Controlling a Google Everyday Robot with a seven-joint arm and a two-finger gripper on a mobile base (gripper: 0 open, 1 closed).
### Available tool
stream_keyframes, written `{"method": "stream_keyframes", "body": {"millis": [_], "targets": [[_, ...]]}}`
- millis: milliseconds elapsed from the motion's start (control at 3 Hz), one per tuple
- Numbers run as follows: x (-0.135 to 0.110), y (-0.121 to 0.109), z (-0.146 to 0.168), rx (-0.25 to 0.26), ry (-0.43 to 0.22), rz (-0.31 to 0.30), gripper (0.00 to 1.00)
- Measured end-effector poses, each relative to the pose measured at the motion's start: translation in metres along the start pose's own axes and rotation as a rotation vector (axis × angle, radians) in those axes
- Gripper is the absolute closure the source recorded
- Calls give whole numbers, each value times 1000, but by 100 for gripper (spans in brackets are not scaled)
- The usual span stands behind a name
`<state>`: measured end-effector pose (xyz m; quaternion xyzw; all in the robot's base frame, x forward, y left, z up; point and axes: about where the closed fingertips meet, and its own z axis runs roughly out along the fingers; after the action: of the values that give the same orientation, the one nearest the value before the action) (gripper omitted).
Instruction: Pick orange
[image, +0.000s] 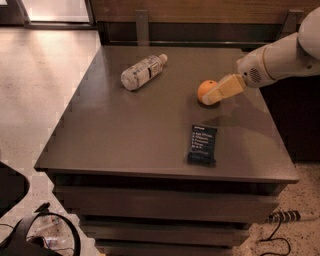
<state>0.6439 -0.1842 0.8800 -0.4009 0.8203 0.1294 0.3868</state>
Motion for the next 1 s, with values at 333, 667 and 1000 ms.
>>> {"method": "stream_keyframes", "body": {"millis": [333,667,1000], "targets": [[-3,3,6,-13,5,7,0],[5,3,18,-27,-4,28,0],[12,3,29,-35,-15,47,0]]}}
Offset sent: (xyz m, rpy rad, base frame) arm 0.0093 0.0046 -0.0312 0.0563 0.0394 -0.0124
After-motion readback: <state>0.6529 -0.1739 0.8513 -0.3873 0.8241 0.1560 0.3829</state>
